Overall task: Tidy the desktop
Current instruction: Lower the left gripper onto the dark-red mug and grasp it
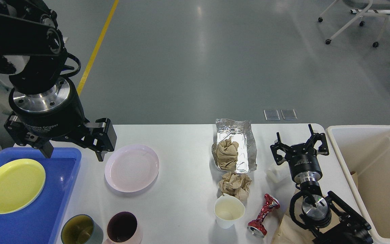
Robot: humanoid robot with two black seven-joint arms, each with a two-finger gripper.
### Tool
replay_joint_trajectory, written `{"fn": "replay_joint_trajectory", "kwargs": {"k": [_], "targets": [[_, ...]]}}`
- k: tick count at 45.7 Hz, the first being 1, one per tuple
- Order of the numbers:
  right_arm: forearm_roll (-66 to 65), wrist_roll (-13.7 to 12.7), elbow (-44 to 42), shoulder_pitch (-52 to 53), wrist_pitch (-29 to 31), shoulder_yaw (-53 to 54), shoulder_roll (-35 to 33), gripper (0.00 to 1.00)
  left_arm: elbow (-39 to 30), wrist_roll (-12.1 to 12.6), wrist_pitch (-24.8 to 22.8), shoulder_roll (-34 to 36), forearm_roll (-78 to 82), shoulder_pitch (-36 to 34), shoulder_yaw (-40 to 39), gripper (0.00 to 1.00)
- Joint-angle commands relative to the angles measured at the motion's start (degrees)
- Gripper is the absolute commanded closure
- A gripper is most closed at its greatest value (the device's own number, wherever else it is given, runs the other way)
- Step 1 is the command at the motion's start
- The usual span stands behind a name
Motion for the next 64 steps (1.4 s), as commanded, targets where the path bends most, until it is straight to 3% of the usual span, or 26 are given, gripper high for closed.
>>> {"fn": "replay_joint_trajectory", "kwargs": {"k": [1, 7, 14, 26, 39, 57, 64], "targets": [[0.0, 0.1, 0.0, -0.1, 0.0, 0.0, 0.0, 0.0, 0.3, -0.1, -0.7, 1.2, -0.1, -0.1, 0.6, 0.04], [0.0, 0.0, 0.1, -0.1, 0.0, 0.0, 0.0, 0.0, 0.3, -0.2, -0.5, 1.8, 0.1, 1.6, 2.0, 0.04], [0.1, 0.0, 0.1, -0.1, 0.0, 0.0, 0.0, 0.0, 0.9, -0.1, 2.6, 3.9, 3.2, 11.9, 0.7, 0.06], [0.1, 0.0, 0.1, -0.1, 0.0, 0.0, 0.0, 0.0, 5.7, -0.1, 19.5, 9.3, 13.2, 34.5, -6.9, 0.06], [0.1, 0.0, 0.1, -0.1, 0.0, 0.0, 0.0, 0.0, 8.7, -0.1, 32.7, 6.4, 24.4, 51.2, -15.3, 0.06], [0.0, 0.0, 0.1, -0.1, 0.0, 0.0, 0.0, 0.0, 11.5, -0.1, 35.3, 6.2, 38.8, 56.4, -17.8, 0.08], [0.0, 0.0, 0.1, -0.1, 0.0, 0.0, 0.0, 0.0, 11.5, -0.1, 35.5, 5.1, 41.0, 59.8, -18.2, 0.17]]}}
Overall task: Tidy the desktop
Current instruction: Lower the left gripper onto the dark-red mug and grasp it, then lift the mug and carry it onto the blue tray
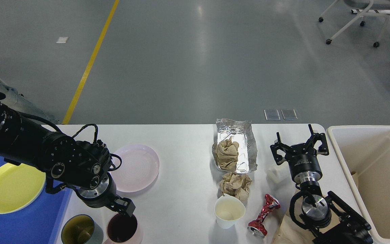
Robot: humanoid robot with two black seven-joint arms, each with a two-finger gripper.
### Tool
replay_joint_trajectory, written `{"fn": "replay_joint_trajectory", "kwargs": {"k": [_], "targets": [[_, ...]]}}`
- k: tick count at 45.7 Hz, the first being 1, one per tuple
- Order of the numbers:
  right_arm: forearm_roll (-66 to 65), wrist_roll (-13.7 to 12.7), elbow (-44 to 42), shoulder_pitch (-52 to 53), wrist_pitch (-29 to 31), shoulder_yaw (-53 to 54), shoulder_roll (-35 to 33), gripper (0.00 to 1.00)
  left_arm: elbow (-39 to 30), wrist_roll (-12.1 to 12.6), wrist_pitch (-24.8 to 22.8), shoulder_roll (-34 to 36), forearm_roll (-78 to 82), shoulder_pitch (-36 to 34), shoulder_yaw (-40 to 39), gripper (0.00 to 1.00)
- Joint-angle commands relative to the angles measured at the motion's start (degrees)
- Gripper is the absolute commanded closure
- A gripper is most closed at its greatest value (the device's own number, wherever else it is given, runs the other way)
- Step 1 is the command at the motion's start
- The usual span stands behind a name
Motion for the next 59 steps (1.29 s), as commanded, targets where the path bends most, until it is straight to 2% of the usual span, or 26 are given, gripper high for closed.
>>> {"fn": "replay_joint_trajectory", "kwargs": {"k": [1, 10, 12, 17, 24, 31, 53, 59], "targets": [[0.0, 0.0, 0.0, 0.0, 0.0, 0.0, 0.0, 0.0, 0.1, 0.0, 0.2, -0.9, 1.5, 3.0, -0.6, 0.18], [0.0, 0.0, 0.0, 0.0, 0.0, 0.0, 0.0, 0.0, 0.1, 0.0, 0.6, -0.9, 3.7, 4.3, -0.9, 0.21], [0.0, 0.0, 0.0, 0.0, 0.0, 0.0, 0.0, 0.0, 0.2, 0.0, 0.7, -0.9, 3.8, 4.8, -0.8, 0.28], [0.0, 0.0, 0.0, 0.0, 0.0, 0.0, 0.0, 0.0, 1.2, 0.4, 1.5, -1.0, 3.7, 5.5, -0.7, 0.55], [0.0, 0.0, 0.0, 0.0, 0.0, 0.0, 0.0, 0.0, 1.3, 0.9, 5.1, -1.5, 3.2, 6.1, -0.4, 0.61], [0.0, 0.0, 0.0, 0.0, 0.0, 0.0, 0.0, 0.0, 1.3, 0.9, 5.4, -1.5, 3.1, 6.3, 0.1, 0.9], [0.0, 0.0, 0.0, 0.0, 0.0, 0.0, 0.0, 0.0, 0.7, 0.9, 4.5, -0.7, 2.9, 5.1, 0.8, 0.95], [0.0, 0.0, 0.0, 0.0, 0.0, 0.0, 0.1, 0.0, -1.5, 0.4, 0.7, 1.3, 1.7, -1.6, 1.0, 0.96]]}}
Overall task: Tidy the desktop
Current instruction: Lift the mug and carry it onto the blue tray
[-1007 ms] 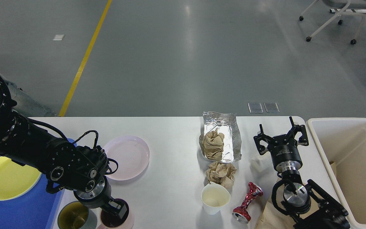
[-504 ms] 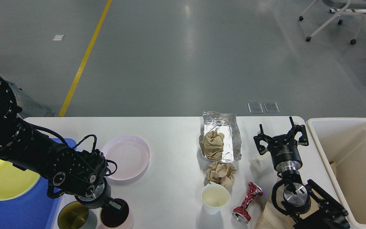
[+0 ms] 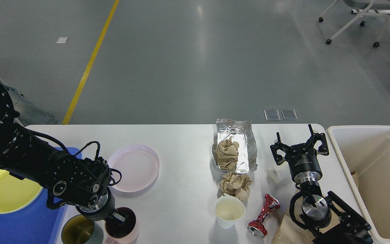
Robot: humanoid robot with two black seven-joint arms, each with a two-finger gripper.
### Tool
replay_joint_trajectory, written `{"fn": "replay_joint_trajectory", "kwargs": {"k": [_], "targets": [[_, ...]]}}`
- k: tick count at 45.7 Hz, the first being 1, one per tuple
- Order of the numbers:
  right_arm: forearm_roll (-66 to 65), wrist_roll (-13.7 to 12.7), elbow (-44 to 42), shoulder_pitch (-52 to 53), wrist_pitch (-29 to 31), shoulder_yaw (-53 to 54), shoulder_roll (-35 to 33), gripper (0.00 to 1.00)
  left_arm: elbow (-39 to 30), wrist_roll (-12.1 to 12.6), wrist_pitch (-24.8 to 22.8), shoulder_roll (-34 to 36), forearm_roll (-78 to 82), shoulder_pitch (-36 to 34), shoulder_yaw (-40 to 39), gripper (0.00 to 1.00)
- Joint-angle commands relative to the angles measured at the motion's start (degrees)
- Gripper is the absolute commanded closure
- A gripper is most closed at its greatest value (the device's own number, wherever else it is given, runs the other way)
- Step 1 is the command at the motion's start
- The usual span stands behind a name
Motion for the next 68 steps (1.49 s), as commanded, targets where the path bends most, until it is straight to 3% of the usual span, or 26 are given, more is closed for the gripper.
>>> {"fn": "replay_joint_trajectory", "kwargs": {"k": [1, 14, 19, 24, 33, 36, 43, 50, 58, 68], "targets": [[0.0, 0.0, 0.0, 0.0, 0.0, 0.0, 0.0, 0.0, -2.0, -0.4, -4.1, 2.1, -1.7, -6.8, 0.4, 0.96], [-0.1, 0.0, 0.0, 0.0, 0.0, 0.0, 0.0, 0.0, -4.9, -0.8, -21.5, 7.0, -10.7, -26.2, 4.2, 0.99], [0.0, 0.0, 0.0, 0.0, 0.0, 0.0, 0.0, 0.0, -7.0, -2.5, -25.5, 7.9, -14.1, -34.1, 6.3, 1.0], [-0.1, 0.0, 0.0, 0.0, 0.0, 0.0, 0.0, 0.0, -8.1, -6.0, -30.6, 8.3, -17.2, -42.1, 9.4, 1.0], [-0.1, 0.0, 0.0, 0.0, -0.1, 0.0, 0.0, 0.0, -8.6, -15.4, -43.6, 10.2, -18.9, -55.2, 13.2, 1.0], [-0.1, 0.0, 0.0, 0.0, 0.0, 0.0, 0.0, 0.0, -8.7, -17.1, -43.6, 11.1, -18.9, -57.5, 14.1, 1.0], [-0.1, 0.0, 0.0, 0.0, 0.0, 0.0, 0.0, 0.0, -8.7, -17.9, -43.6, 11.1, -18.8, -58.0, 17.0, 1.0], [-0.1, 0.0, 0.0, 0.0, 0.0, 0.0, 0.0, 0.0, -7.3, -17.0, -43.6, 12.8, -17.9, -56.0, 20.6, 1.0], [0.0, 0.0, 0.0, 0.0, 0.0, 0.0, 0.0, 0.0, -0.6, -16.8, -43.6, 21.4, -10.7, -48.1, 22.7, 1.0], [0.0, 0.0, 0.0, 0.0, 0.0, 0.0, 0.0, 0.0, 12.1, -17.6, -43.6, 30.5, -4.1, -32.3, 21.9, 1.0]]}}
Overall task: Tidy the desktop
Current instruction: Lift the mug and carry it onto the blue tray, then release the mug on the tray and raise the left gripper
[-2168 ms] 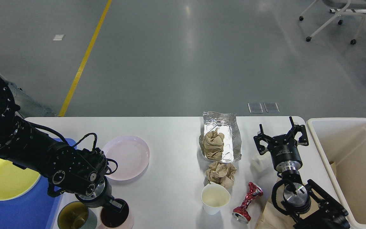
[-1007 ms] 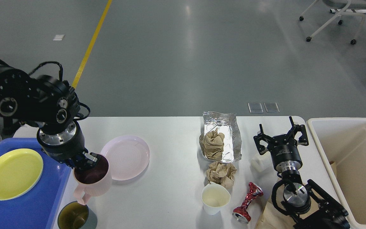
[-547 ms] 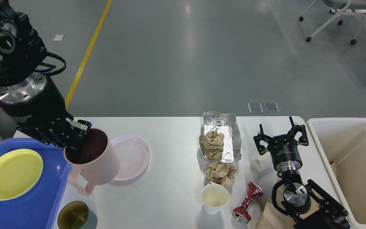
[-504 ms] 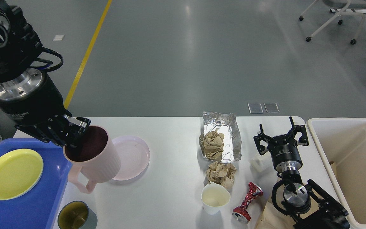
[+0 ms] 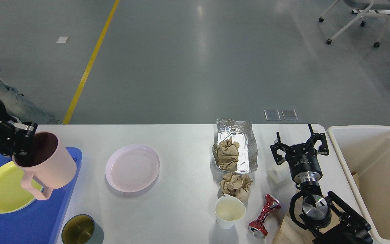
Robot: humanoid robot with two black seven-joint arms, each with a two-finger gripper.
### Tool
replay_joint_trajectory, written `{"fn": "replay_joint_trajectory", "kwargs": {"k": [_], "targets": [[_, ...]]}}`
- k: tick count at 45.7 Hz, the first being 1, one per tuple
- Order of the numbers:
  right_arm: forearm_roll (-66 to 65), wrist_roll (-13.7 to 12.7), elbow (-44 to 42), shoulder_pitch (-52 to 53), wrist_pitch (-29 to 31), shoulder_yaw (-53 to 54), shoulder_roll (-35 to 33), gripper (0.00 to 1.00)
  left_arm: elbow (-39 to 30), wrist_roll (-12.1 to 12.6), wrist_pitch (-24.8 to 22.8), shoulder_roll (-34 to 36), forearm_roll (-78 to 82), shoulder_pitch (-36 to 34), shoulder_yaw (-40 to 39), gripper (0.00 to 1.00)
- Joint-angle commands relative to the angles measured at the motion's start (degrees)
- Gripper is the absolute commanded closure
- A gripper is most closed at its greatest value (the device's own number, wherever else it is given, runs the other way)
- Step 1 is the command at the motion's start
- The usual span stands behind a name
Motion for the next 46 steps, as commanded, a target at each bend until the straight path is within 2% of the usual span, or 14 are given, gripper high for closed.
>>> {"fn": "replay_joint_trajectory", "kwargs": {"k": [1, 13, 19, 25, 31, 38, 46], "targets": [[-0.1, 0.0, 0.0, 0.0, 0.0, 0.0, 0.0, 0.0, 8.3, -0.3, 0.0, 5.6, 3.4, 10.1, -1.3, 0.99], [0.0, 0.0, 0.0, 0.0, 0.0, 0.0, 0.0, 0.0, 24.3, -0.3, 0.0, 10.4, 5.8, 35.5, -13.3, 0.98], [0.0, 0.0, 0.0, 0.0, 0.0, 0.0, 0.0, 0.0, 27.3, -1.7, 0.2, 13.8, 11.6, 44.0, -20.3, 0.98], [-0.1, 0.0, 0.0, 0.0, 0.0, 0.0, 0.0, 0.0, 27.6, -3.6, 3.4, 16.0, 16.4, 50.7, -26.9, 0.98], [-0.1, 0.0, 0.0, 0.0, 0.0, 0.0, 0.0, 0.0, 27.6, -3.7, 8.8, 16.1, 17.9, 56.4, -31.0, 0.98], [0.0, 0.0, 0.0, 0.0, 0.0, 0.0, 0.0, 0.0, 27.1, -3.7, 15.7, 16.2, 17.9, 58.5, -31.0, 0.98], [-0.1, 0.0, 0.0, 0.0, 0.0, 0.0, 0.0, 0.0, 26.6, -3.5, 16.9, 16.2, 18.2, 58.6, -30.9, 0.98]]}}
